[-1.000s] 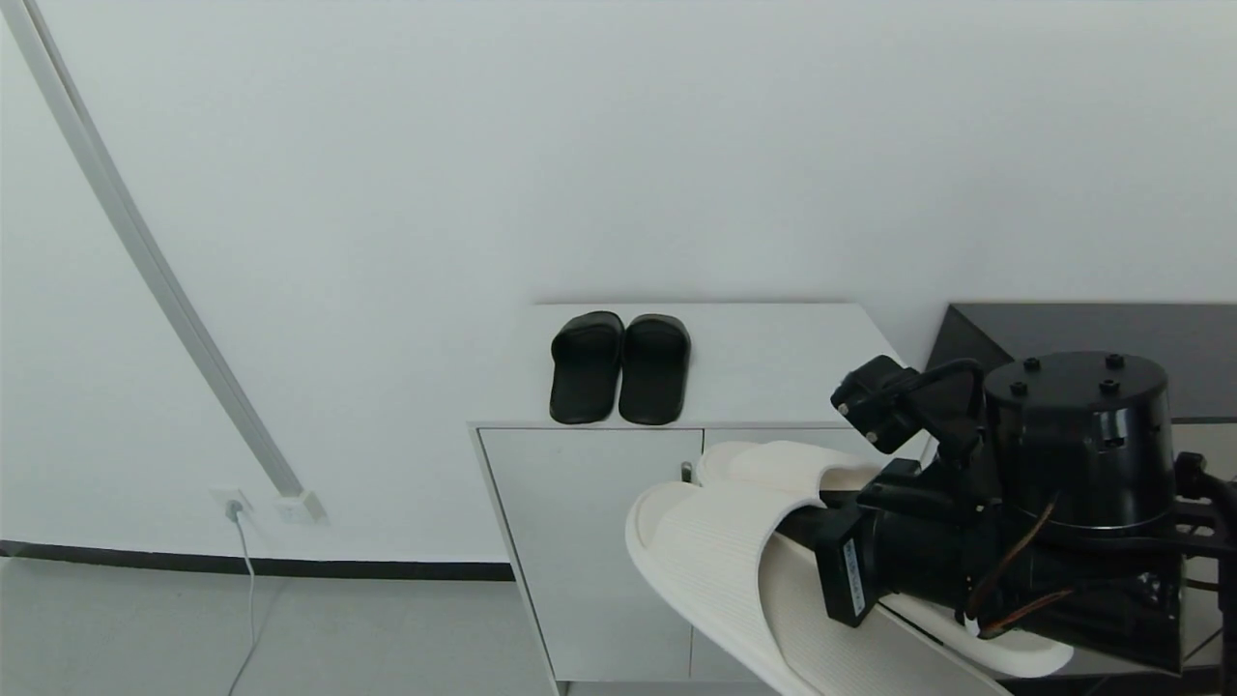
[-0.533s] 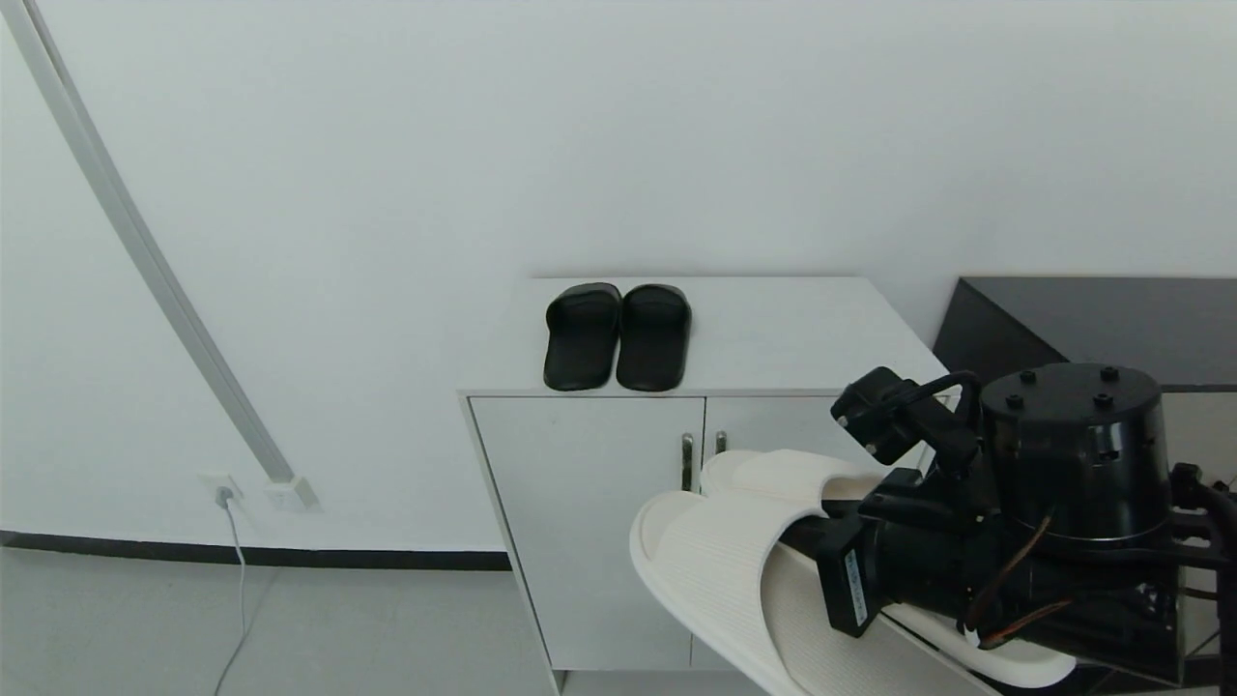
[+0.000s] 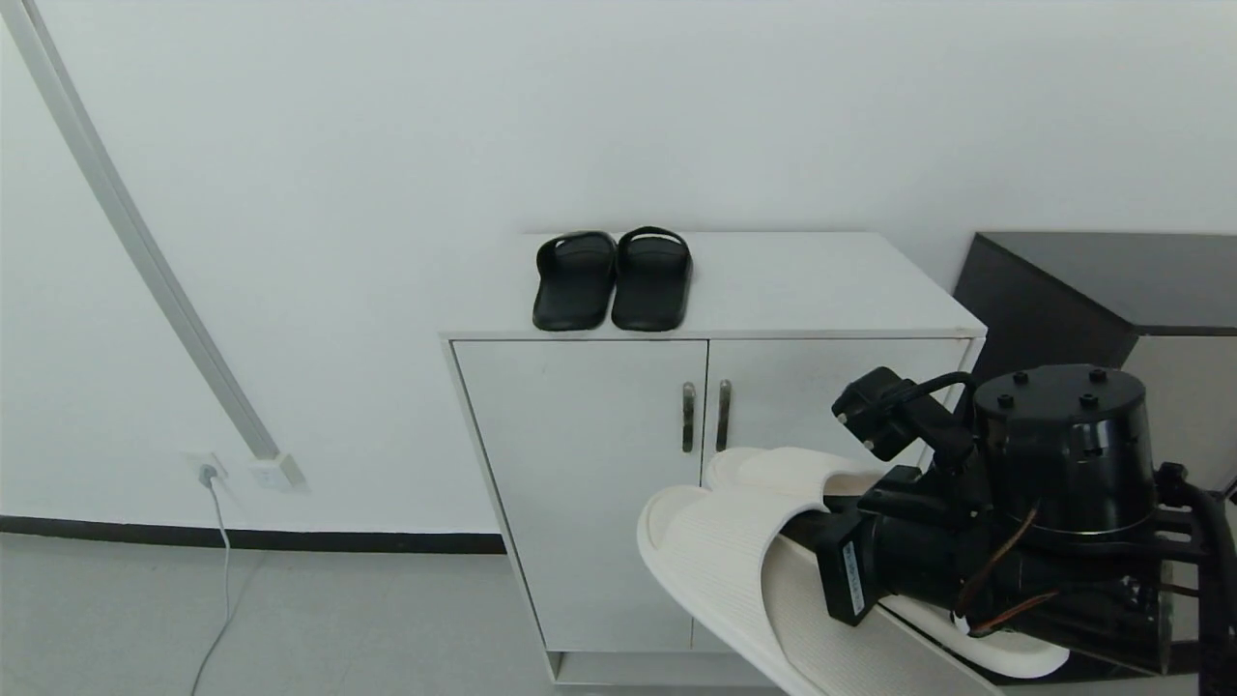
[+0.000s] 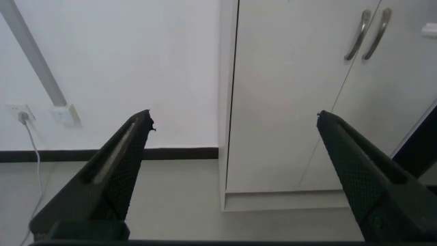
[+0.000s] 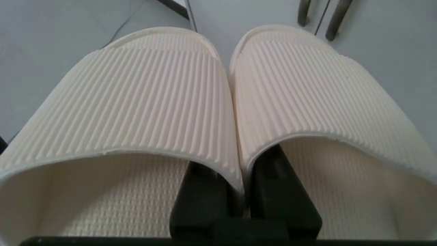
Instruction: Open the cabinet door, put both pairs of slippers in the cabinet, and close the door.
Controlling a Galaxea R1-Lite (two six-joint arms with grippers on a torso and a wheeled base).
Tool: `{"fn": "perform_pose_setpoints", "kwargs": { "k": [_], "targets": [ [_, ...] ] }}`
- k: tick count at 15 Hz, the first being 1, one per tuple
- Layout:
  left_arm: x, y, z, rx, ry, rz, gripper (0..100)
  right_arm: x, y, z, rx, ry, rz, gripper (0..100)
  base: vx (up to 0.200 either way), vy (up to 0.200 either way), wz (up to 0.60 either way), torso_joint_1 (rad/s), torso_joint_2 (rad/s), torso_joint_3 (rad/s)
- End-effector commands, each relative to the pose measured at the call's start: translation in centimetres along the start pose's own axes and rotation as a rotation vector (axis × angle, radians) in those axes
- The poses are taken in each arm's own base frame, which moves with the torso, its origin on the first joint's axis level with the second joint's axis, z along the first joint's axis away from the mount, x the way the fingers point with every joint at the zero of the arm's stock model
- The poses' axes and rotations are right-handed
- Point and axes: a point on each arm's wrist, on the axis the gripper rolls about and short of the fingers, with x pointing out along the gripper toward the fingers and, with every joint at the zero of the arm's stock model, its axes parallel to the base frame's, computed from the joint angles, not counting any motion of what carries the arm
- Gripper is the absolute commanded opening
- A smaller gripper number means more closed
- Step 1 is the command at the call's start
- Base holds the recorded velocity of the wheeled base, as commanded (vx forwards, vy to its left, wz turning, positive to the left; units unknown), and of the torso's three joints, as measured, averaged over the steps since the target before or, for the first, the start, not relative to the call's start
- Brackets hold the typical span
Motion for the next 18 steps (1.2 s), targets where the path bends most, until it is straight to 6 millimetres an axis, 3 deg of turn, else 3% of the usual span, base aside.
{"fn": "perform_pose_setpoints", "kwargs": {
  "k": [1, 11, 18],
  "targets": [
    [0.0, 0.0, -0.01, -0.001, 0.0, 0.001, 100, 0.38, -0.07, -0.39, -0.003, 0.018, -0.002, 0, 0.0, 0.0, 0.0, -0.188, 0.52, 0.325],
    [0.0, -0.04, -0.01, 0.011, 0.0, -0.018, 100, 0.55, -0.01, -0.89, -0.029, -0.028, 0.001, 0, 0.0, 0.0, 0.0, -0.154, 0.48, 0.329],
    [0.01, -0.04, 0.0, 0.017, 0.002, -0.018, 100, 0.38, -0.02, -1.38, -0.033, -0.012, 0.001, 0, 0.0, 0.0, 0.0, -0.068, 0.45, 0.38]
  ]
}}
